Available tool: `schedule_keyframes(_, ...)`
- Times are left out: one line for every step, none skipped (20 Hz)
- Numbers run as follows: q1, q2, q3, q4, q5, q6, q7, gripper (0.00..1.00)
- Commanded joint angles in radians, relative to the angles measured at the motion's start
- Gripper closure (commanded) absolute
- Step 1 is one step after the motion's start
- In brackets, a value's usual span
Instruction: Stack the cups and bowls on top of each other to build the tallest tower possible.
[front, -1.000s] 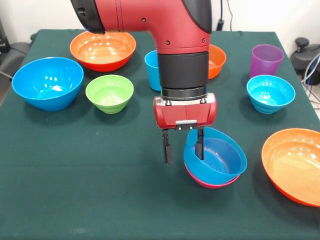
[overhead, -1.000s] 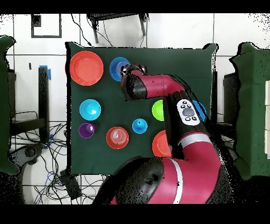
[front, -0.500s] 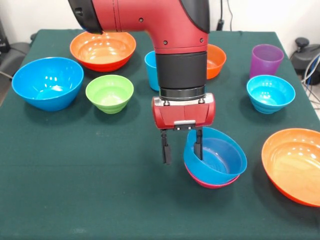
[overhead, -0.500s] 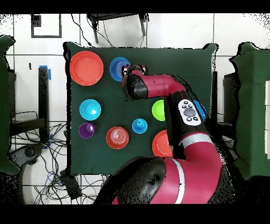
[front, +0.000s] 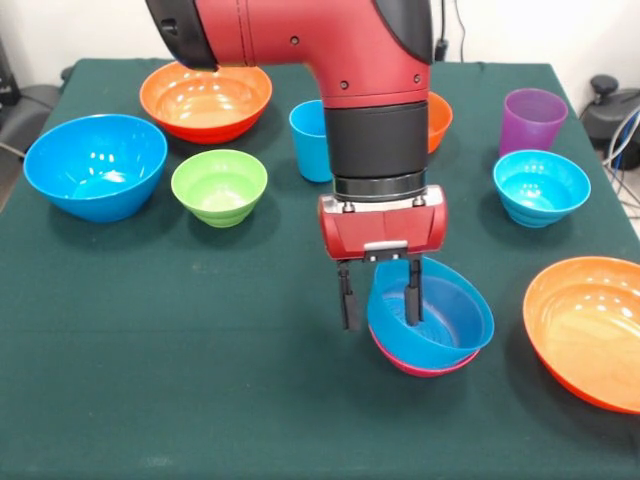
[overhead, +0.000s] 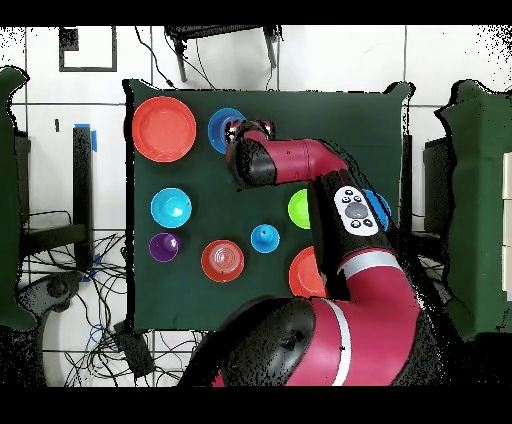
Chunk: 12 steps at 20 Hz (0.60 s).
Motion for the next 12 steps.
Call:
schedule_keyframes(0.041,-0.041,0.023,0.072,-0.059,0.04,-0.015,0.0)
schedule_keyframes(0.047,-0.05,0.017,0.082,-0.057,0.034,-0.004,0.0)
schedule_keyframes(0.052,-0.055,0.014,0.086,-0.055,0.035,0.001,0.0)
schedule_keyframes(0.05,-0.058,0.017,0.089,-0.054,0.038,-0.001,0.0)
schedule_keyframes(0.049,-0.058,0.019,0.088,-0.053,0.039,-0.003,0.0)
schedule_keyframes(0.046,-0.059,0.022,0.091,-0.053,0.034,-0.003,0.0)
schedule_keyframes(0.044,-0.06,0.025,0.093,-0.053,0.03,-0.003,0.0)
schedule_keyframes(0.044,-0.064,0.022,0.097,-0.054,0.023,0.002,0.0)
schedule_keyframes(0.044,-0.069,0.021,0.1,-0.053,0.02,0.005,0.0)
schedule_keyframes(0.045,-0.077,0.016,0.106,-0.052,0.012,0.014,0.0)
schedule_keyframes(0.043,-0.087,0.016,0.113,-0.049,0.012,0.016,0.0)
schedule_keyframes(0.04,-0.103,0.017,0.123,-0.044,0.019,0.018,0.0)
